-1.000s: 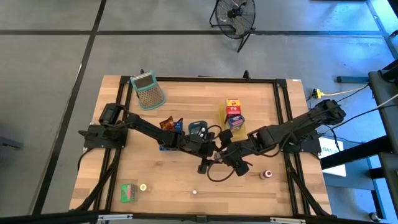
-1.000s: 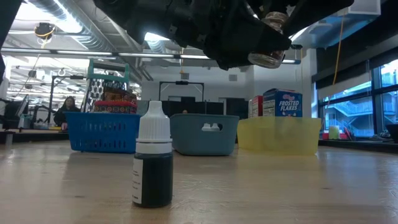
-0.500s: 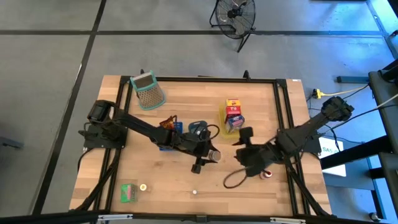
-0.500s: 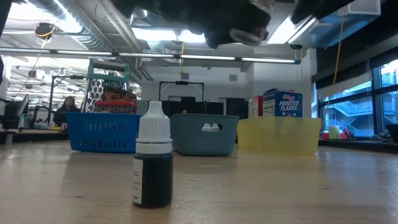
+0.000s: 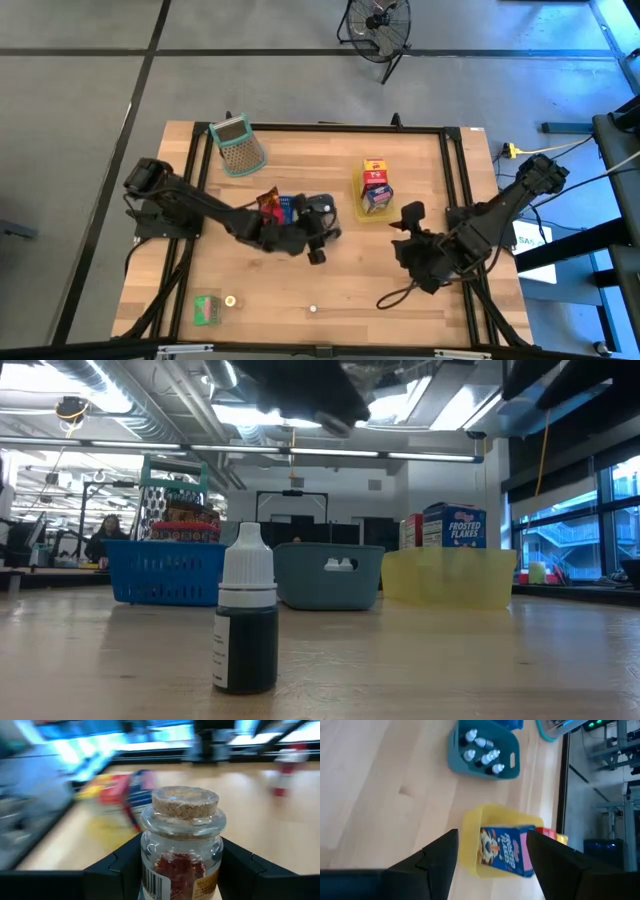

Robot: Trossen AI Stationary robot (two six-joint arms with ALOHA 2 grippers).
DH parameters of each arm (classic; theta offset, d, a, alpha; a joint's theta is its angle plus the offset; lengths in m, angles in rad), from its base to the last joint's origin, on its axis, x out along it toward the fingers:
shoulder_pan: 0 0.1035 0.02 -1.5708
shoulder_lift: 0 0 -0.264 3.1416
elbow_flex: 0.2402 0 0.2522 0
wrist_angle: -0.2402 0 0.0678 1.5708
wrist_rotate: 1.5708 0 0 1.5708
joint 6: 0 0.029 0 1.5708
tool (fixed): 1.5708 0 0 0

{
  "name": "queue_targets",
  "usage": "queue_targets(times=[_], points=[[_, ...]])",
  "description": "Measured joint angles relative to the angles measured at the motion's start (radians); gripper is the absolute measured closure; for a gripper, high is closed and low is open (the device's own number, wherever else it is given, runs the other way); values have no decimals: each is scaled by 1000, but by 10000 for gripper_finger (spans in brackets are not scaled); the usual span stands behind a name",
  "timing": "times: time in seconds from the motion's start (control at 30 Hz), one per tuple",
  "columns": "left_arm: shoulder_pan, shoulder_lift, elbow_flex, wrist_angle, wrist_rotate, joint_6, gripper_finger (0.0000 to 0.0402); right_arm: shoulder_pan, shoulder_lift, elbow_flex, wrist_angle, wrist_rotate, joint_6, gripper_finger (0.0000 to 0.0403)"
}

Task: Pick & Place Kitchen Items
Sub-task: Put the brown seasoning bottle into the blue bin

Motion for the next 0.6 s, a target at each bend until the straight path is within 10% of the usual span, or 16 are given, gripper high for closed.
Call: queue_targets(times=[0.6], points=[[-267, 134, 0, -188, -764, -635, 212, -8, -24, 0, -55, -26, -47, 167]])
